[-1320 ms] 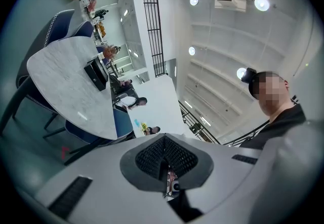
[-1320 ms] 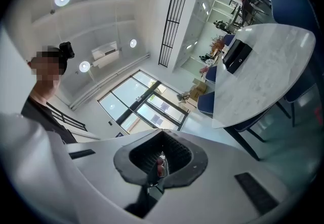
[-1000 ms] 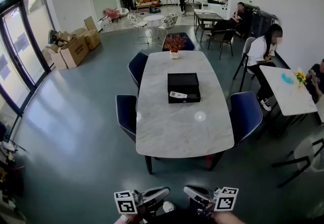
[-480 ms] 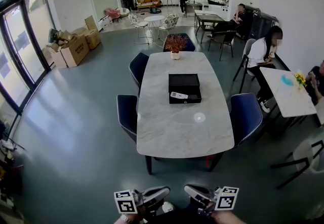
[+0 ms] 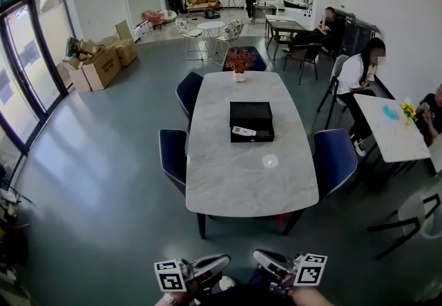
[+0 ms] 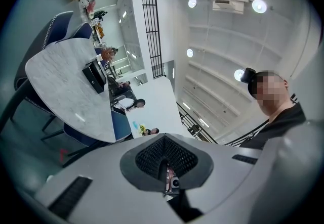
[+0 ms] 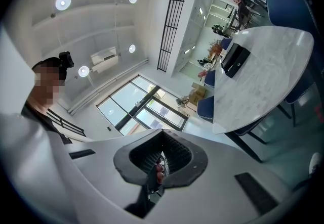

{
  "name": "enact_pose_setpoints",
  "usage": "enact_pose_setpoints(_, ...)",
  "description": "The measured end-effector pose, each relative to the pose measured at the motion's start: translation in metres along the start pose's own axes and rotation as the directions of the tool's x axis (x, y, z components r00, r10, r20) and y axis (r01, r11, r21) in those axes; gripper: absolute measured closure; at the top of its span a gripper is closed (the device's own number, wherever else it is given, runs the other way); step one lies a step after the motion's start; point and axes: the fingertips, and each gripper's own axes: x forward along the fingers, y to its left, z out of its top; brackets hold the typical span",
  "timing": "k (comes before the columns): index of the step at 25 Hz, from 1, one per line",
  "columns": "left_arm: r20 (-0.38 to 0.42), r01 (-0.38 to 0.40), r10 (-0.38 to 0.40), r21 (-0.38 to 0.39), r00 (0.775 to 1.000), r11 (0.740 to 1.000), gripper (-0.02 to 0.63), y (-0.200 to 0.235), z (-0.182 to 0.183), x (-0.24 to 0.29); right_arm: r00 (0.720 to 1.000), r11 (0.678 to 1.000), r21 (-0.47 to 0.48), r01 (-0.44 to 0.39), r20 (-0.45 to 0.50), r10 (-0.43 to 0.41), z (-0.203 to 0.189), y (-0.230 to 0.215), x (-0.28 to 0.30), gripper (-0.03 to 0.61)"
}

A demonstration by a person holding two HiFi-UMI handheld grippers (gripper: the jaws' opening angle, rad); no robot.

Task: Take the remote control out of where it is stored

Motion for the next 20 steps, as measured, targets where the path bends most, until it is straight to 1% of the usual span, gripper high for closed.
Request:
enact_pose_setpoints(2,0.0,-0.008,0.008,-0.002,1.0,1.0,0.607,0.002,0.001,0.0,1.0,1.0,0.001,0.001,-0.004,-0.001,0.001,-0.001,0.002,0.569)
enact_pose_setpoints(5,0.005,-0.016,0.016,-0.006,1.0,1.0,0.607,0.007,0.006,0.002,1.0,1.0,-0.022,0.01,-0.017,-0.011,0.008,-0.007,0.006,0.569)
enact_pose_setpoints(9,0.024,-0.04,0.04,-0.007,0.999,0.999,0.607,0.018,0.016,0.009,1.0,1.0,0.023,-0.01,-0.014,0.01,0.022,-0.02,0.013,0.569)
enact_pose_setpoints(12,0.038,-0.058,0.058,0.002,0.998,0.998,0.609,0.025,0.025,0.017,0.999,1.0,0.003,-0.013,-0.038,0.013,0.04,-0.028,0.019,0.569)
enact_pose_setpoints(16,0.071,-0.075,0.074,0.01,0.995,0.997,0.607,0.033,0.042,0.031,0.998,0.998,0.044,-0.042,-0.049,0.045,0.065,-0.038,0.03,0.569)
enact_pose_setpoints(19,0.105,-0.1,0.098,0.011,0.99,0.995,0.607,0.041,0.057,0.039,0.996,0.999,0.019,-0.042,-0.077,0.044,0.089,-0.049,0.04,0.569)
enact_pose_setpoints(20,0.115,-0.108,0.106,0.012,0.988,0.994,0.607,0.044,0.062,0.041,0.995,0.999,0.026,-0.047,-0.082,0.049,0.096,-0.052,0.044,0.569)
